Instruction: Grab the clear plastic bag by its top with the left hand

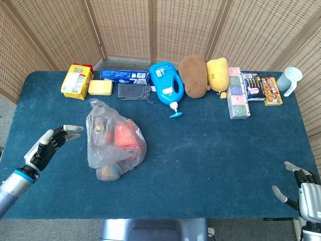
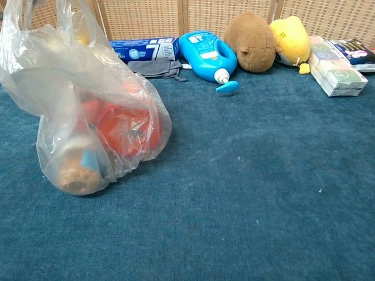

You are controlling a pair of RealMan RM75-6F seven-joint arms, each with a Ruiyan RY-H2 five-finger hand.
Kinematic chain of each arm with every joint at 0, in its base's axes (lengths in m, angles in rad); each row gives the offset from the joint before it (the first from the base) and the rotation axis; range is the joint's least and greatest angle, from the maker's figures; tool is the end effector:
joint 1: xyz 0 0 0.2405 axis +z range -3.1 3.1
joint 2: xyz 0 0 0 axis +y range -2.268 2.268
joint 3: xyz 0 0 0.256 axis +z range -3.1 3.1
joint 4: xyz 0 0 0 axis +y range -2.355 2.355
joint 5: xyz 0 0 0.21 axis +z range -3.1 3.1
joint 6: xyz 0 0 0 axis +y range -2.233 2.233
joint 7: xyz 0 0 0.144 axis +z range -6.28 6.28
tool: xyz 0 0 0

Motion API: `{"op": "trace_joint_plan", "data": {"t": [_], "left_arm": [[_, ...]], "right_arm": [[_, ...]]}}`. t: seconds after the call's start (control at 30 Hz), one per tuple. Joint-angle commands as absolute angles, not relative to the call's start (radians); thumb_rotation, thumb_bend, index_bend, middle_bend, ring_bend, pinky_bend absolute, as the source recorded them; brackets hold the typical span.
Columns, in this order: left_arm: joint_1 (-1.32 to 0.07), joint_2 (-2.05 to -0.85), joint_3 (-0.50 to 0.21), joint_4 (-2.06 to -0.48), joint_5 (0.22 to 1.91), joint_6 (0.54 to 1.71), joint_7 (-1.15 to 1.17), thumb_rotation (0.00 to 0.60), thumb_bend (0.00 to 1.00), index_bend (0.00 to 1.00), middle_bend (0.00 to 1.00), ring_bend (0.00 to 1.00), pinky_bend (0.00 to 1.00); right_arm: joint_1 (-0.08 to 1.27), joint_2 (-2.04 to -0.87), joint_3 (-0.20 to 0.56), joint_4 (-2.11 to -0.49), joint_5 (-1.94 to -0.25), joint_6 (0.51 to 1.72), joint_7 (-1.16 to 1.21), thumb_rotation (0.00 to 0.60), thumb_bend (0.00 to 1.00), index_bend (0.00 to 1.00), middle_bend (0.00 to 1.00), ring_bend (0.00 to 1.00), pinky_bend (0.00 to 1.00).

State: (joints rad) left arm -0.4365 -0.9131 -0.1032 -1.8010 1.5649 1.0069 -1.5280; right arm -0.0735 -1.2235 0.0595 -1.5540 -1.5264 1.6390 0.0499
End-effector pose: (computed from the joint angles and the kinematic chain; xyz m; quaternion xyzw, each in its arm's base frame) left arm -0.2209 0.2684 0.1472 -0.3131 -0.7801 -0.5368 0.0726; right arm -0.3255 -0.1316 0.1512 0.5182 -0.4049 0.4209 0.6248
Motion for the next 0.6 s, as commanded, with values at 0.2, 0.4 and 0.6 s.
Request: {"op": "trace_joint_plan", "data": {"t": [0.2,0.4,0.6], "left_arm": [[-0.538,-0.954,-0.119,-1.768,1.577,0.914,-1.655,0.006,0.23,0.24,0.23,0.11,0.15],[-0.620,-0.992,-0.140,-1.766,1.557,0.848,-1.684,0.004,0.24,0.23,0.23,0.11,0.15],[-0.675,-1.017,-0.154,-1.762,1.516,0.789,-1.717,0.006,0.23,0.21,0.23,0.11,0.15]], "right_arm": [[-0.080,-1.222,0.059,-1.554,-1.521,1.643,0.049,0.000,0.25,0.20,0.31,0.29,0.22],[-0.090,-1.221,0.058,-1.552,-1.521,1.657,0.057,0.000,0.25,0.20,0.31,0.29,0.22],[-0.105,-1.219,0.057,-1.548,-1.517,1.671,0.068,0.000,0.25,0.20,0.31,0.29,0.22]]}}
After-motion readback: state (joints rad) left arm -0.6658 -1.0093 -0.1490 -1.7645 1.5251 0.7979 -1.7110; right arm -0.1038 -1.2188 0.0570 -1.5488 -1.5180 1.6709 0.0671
